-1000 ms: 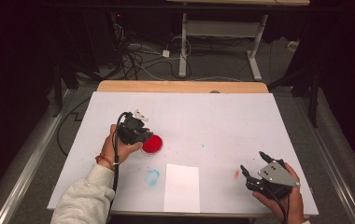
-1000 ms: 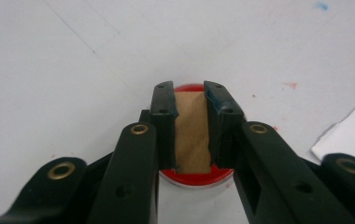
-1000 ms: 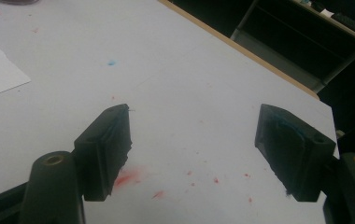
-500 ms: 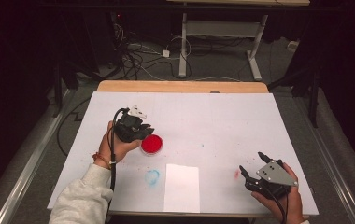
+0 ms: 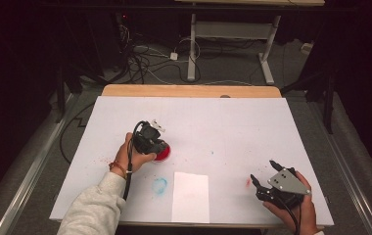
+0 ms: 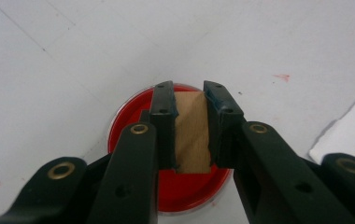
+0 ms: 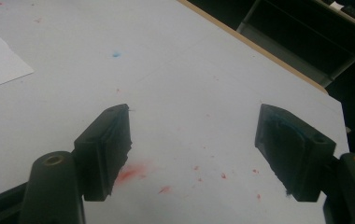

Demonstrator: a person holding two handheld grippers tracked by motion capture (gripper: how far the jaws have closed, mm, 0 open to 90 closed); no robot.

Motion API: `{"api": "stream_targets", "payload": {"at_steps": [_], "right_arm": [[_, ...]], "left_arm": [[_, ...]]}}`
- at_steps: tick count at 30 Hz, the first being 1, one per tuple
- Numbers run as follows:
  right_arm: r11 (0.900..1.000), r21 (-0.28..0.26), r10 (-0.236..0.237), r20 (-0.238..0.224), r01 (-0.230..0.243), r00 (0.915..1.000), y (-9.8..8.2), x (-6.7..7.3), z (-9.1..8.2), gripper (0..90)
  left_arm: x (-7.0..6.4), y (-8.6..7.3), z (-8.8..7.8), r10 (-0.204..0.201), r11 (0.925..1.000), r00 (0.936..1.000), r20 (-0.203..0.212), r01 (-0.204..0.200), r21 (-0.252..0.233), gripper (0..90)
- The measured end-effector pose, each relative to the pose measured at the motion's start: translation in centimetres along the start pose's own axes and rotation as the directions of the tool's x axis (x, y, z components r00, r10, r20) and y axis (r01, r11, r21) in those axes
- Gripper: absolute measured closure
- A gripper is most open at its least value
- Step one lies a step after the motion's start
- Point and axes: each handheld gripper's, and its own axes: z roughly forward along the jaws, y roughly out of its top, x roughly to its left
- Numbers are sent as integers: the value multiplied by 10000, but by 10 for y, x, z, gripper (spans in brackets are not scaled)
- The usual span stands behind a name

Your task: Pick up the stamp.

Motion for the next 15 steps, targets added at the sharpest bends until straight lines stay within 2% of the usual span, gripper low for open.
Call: {"api": "stream_targets", "payload": {"at_steps": [3, 5, 15], "right_arm": [[10000, 16, -8, -19, 8, 10000, 0, 0, 0, 275], [10000, 6, -30, -28, 30, 10000, 0, 0, 0, 275], [10000, 17, -58, -12, 58, 10000, 0, 0, 0, 275]], "left_arm": [[2, -2, 3, -98, 9999, 9999, -45, 98, 49, 732], [3, -4, 8, -29, 9997, 10000, -75, 31, 260, 732], [6, -8, 10, -159, 9999, 9998, 128, 158, 37, 734]]}}
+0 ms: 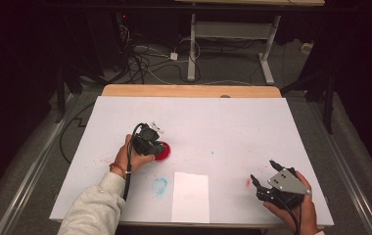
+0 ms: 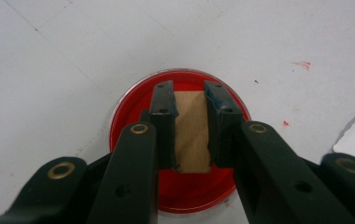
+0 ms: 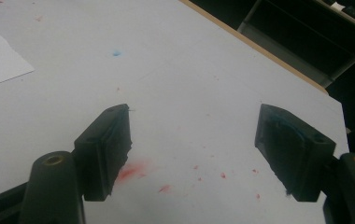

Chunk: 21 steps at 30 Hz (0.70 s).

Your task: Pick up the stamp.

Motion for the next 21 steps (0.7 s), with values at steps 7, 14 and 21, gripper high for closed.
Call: {"api": "stream_targets", "payload": {"at_steps": [7, 14, 21], "right_arm": [[10000, -1, -4, 1, 4, 10000, 0, 0, 0, 275], [10000, -2, -3, -2, 3, 10000, 0, 0, 0, 275], [10000, -12, -11, -12, 11, 10000, 0, 0, 0, 274]], "left_arm": [[-2, 0, 0, 124, 9999, 9998, -159, -123, 69, 734], [1, -2, 1, -44, 9999, 10000, 85, 45, -128, 735], [1, -3, 1, 14, 9999, 10000, 90, -13, -144, 735]]}}
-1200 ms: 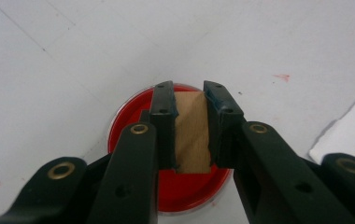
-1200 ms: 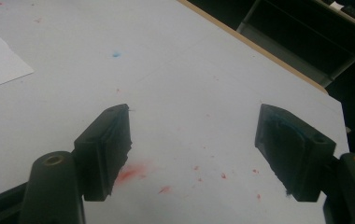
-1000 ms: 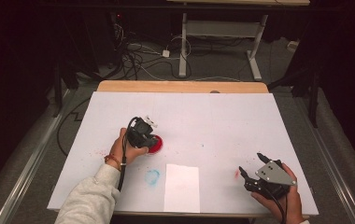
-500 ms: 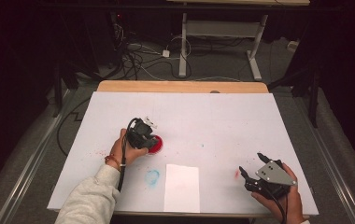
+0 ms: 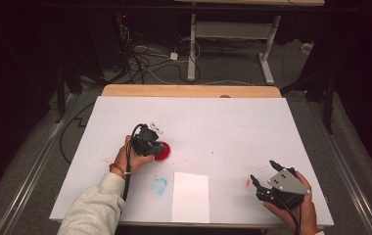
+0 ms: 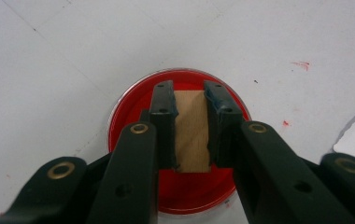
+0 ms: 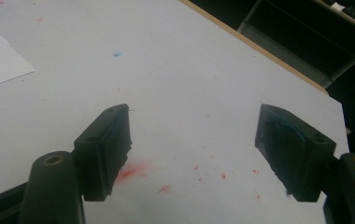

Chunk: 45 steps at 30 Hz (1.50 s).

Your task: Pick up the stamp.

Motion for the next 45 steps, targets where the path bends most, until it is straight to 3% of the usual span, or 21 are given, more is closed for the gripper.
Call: {"api": "stream_targets", "payload": {"at_steps": [6, 29, 45], "right_arm": [[10000, -36, 84, 28, -84, 10000, 1, 0, 0, 275], [9991, -430, 6, 11, -6, 10000, 5, 2, 0, 280], [9996, -293, -65, -84, 63, 9999, 3, 3, 2, 279]], "left_arm": [[-4, 2, 1, 150, 9998, 9994, -298, -146, 147, 735], [-1, -2, 1, -28, 9999, 10000, -76, 27, -110, 735], [-2, -1, 1, 20, 9999, 9999, -171, -22, -109, 734]]}}
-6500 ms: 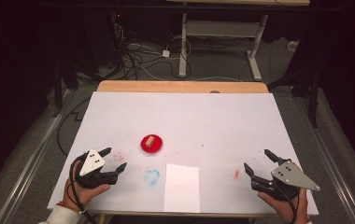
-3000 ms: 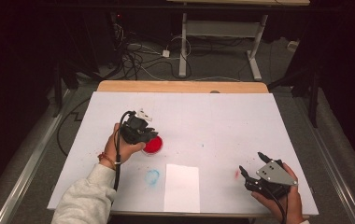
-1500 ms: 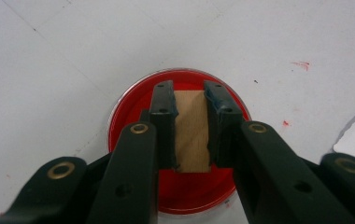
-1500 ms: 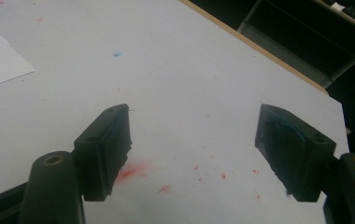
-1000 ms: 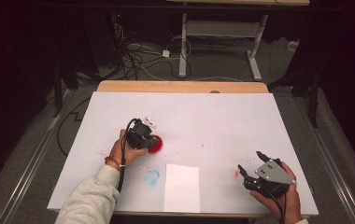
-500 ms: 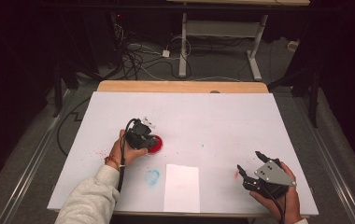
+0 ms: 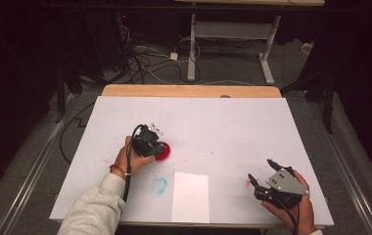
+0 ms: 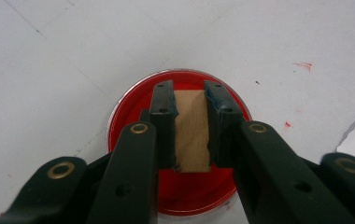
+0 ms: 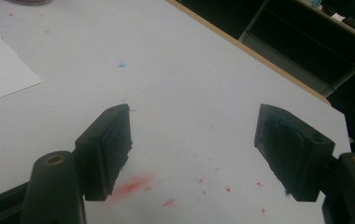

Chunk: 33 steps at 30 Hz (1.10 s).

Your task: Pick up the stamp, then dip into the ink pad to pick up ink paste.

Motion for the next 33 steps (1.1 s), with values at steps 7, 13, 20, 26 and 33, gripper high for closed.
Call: {"api": "stream_targets", "payload": {"at_steps": [7, 13, 20, 26, 33], "right_arm": [[10000, -31, 41, 30, -41, 10000, 0, -1, -2, 278], [10000, -41, 27, -5, -27, 10000, 0, -1, -1, 278], [10000, -25, -78, -42, 78, 10000, -1, -1, -2, 277], [9999, -52, -87, -48, 87, 10000, -1, -1, -3, 277], [9999, -25, -131, -80, 131, 9999, 0, 0, -3, 277]], "left_arm": [[-1, 0, 0, -22, 10000, 10000, -87, 22, -19, 734], [-3, 0, 0, -16, 10000, 9998, -183, 16, 0, 734], [-2, 2, -4, -114, 9999, 9993, -359, 113, -29, 734], [-4, 7, -33, -57, 9976, 9999, -152, 47, -687, 734], [-7, 9, -61, 70, 9927, 9996, -261, -101, -1206, 734]]}}
